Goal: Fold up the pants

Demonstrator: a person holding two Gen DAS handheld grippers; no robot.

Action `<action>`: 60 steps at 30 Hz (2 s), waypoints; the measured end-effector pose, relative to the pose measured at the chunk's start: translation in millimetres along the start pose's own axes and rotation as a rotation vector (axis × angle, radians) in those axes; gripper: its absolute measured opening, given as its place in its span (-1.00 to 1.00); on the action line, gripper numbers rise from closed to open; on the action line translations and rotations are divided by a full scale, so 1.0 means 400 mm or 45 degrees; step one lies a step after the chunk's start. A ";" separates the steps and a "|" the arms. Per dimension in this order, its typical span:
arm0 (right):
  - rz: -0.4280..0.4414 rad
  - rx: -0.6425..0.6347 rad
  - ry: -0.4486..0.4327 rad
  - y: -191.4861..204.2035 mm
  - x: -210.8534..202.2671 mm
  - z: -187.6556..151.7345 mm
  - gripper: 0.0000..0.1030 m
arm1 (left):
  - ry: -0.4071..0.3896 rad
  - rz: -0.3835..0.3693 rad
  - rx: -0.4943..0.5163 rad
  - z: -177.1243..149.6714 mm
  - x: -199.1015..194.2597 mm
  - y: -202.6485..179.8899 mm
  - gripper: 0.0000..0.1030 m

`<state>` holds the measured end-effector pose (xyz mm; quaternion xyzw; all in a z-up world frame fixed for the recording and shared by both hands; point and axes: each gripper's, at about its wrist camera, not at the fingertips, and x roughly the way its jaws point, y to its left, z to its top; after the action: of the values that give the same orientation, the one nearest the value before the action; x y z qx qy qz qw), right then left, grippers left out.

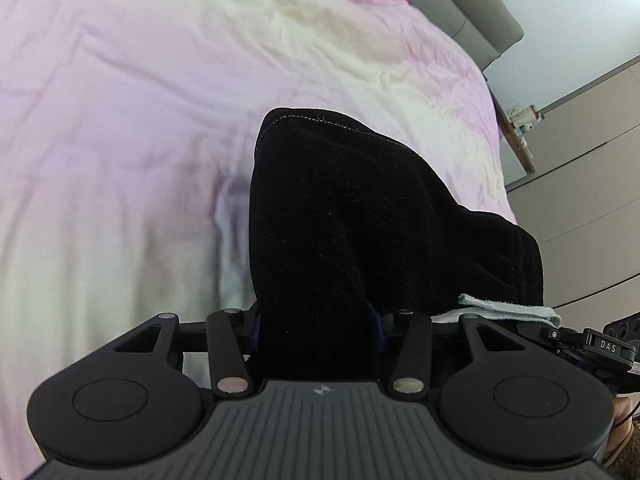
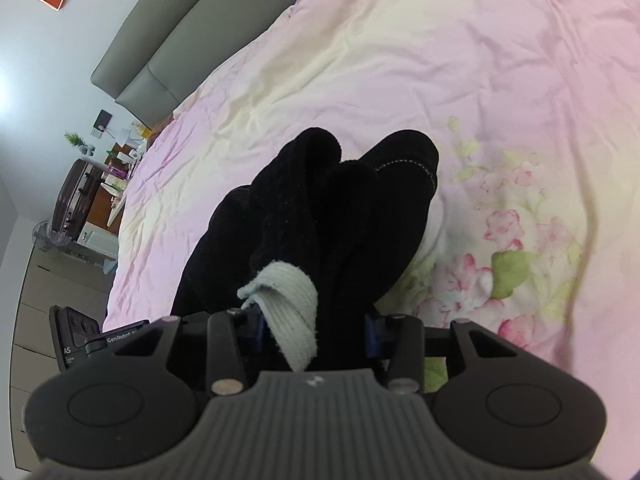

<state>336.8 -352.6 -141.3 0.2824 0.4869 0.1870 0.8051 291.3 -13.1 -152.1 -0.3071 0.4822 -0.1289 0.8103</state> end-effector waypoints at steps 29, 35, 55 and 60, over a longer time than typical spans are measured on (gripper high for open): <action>0.439 -0.131 0.083 0.588 0.442 -0.148 -0.23 | -0.376 0.333 -0.032 0.150 -0.516 0.316 0.03; 0.438 -0.092 0.097 0.608 0.579 -0.173 -0.23 | -0.322 0.367 -0.022 0.202 -0.506 0.437 0.03; 0.049 -0.204 0.214 0.629 0.804 -0.187 0.03 | -0.354 0.476 -0.120 0.135 -0.422 0.636 0.29; -0.120 -0.395 0.184 0.705 0.764 -0.198 0.11 | -0.481 0.618 -0.041 0.079 -0.509 0.558 0.27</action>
<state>398.4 62.3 -198.3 0.1176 0.5216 0.2418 0.8097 197.0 275.4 -136.9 -0.2142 0.3843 0.1353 0.8878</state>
